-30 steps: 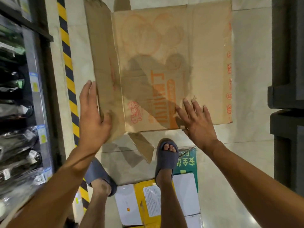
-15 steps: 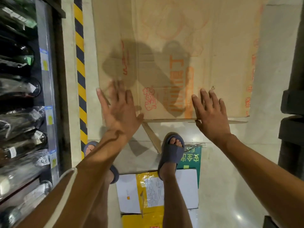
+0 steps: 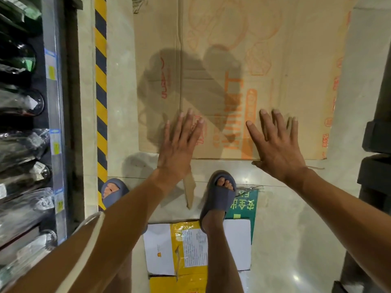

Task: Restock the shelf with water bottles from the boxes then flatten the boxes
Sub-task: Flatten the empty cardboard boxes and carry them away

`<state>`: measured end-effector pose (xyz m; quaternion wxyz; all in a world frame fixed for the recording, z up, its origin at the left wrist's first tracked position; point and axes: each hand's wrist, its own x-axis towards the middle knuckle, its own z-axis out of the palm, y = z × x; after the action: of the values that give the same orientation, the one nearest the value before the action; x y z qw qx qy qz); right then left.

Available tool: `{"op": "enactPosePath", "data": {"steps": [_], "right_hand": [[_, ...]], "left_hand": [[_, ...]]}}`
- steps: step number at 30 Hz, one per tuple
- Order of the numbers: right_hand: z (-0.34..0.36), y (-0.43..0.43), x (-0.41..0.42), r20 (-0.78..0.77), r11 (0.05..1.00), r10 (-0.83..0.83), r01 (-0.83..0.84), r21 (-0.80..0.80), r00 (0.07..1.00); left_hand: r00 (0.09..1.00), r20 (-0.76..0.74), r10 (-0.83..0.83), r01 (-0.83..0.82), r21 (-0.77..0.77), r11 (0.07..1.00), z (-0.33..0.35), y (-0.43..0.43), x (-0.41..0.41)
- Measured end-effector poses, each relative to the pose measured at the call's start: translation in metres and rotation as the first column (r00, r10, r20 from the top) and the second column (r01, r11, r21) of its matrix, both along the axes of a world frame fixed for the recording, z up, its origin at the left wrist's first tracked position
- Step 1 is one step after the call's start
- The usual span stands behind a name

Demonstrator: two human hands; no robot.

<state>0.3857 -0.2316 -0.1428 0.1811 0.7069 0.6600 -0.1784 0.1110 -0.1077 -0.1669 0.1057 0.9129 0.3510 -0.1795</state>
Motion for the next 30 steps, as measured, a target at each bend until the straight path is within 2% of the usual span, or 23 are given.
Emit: {"op": "enactPosePath", "data": {"steps": [8,14,20,23,27,30], "right_hand": [[-0.009,-0.029,-0.018,-0.048,0.996,-0.006,0.002,-0.092,0.999],[-0.016,-0.078,-0.032,-0.074,0.999,0.013,-0.015,-0.03,0.997],[-0.01,-0.115,-0.049,-0.127,0.999,-0.018,0.014,-0.039,0.992],[-0.004,-0.142,-0.064,-0.178,1.0,-0.019,0.019,-0.003,0.984],[0.005,-0.186,-0.106,-0.198,0.998,-0.049,0.038,-0.058,0.979],[0.003,-0.193,-0.127,-0.159,0.992,-0.079,0.061,-0.114,0.984]], "left_hand": [[0.994,-0.055,-0.097,0.093,-0.077,0.993,0.005,-0.015,-0.019],[0.985,-0.083,-0.153,0.14,-0.136,0.981,0.003,-0.05,-0.039],[0.973,-0.117,-0.199,0.171,-0.214,0.962,0.012,-0.083,-0.055],[0.973,-0.068,-0.221,0.199,-0.235,0.951,0.017,-0.102,-0.076],[0.951,-0.081,-0.297,0.244,-0.391,0.887,0.026,-0.127,-0.11],[0.934,-0.113,-0.338,0.255,-0.45,0.856,0.022,-0.128,-0.124]]}}
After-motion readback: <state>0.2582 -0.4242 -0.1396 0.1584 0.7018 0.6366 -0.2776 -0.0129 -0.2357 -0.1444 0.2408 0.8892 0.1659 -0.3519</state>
